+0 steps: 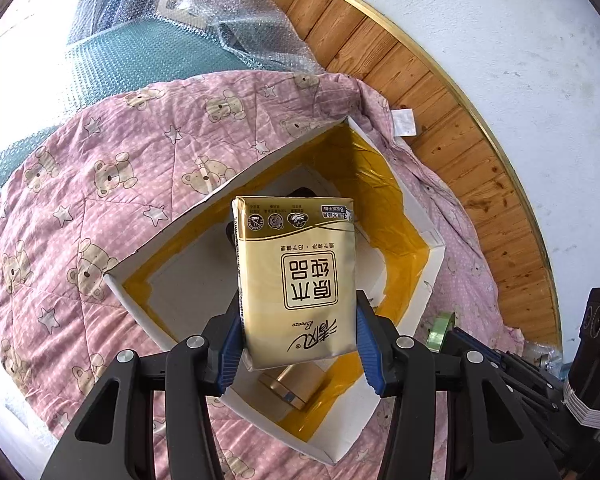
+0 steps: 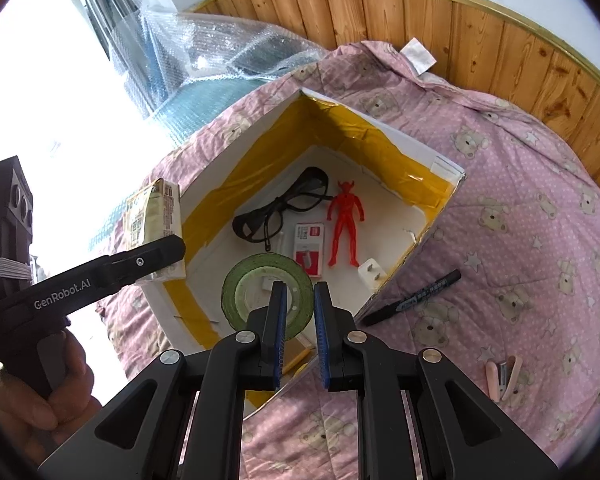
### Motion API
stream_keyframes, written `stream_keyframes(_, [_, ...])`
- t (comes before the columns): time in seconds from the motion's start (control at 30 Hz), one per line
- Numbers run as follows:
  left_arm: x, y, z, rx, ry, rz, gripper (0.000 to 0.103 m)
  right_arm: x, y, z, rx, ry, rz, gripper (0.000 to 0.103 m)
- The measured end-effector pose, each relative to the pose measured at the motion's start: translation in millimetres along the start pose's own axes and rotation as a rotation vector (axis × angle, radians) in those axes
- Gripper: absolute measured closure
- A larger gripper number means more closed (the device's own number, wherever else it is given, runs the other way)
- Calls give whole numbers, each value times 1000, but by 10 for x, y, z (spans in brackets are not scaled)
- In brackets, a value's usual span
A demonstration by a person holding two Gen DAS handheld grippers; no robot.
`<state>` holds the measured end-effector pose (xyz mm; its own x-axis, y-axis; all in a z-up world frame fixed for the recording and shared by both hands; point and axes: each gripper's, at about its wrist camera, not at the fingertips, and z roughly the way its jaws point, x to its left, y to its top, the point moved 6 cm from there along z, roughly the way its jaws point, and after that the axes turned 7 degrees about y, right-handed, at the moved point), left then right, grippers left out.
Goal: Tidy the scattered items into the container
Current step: 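Open left tool over the box releasing the tissue pack while right tool releases the tape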
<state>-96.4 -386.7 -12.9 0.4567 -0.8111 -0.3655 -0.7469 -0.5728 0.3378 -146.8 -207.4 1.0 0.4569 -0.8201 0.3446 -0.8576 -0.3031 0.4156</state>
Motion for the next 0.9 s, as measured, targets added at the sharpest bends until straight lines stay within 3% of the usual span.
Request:
stream_keyframes(0.67, [-15,-41,431,92,60,7,52,-164,78,330,49,24,25,89])
stream_keyframes(0.77, [6,-52,514,120,64,0,50,-220,87,374,50,23,43,83])
stream_keyframes(0.83, [33,-77,591,153,69,-10,45,-264,91,401,51,23,58,73])
stream_keyframes(0.9, [55,-84,615,156,78,-16,45,-286,73,413,58,30,66,73])
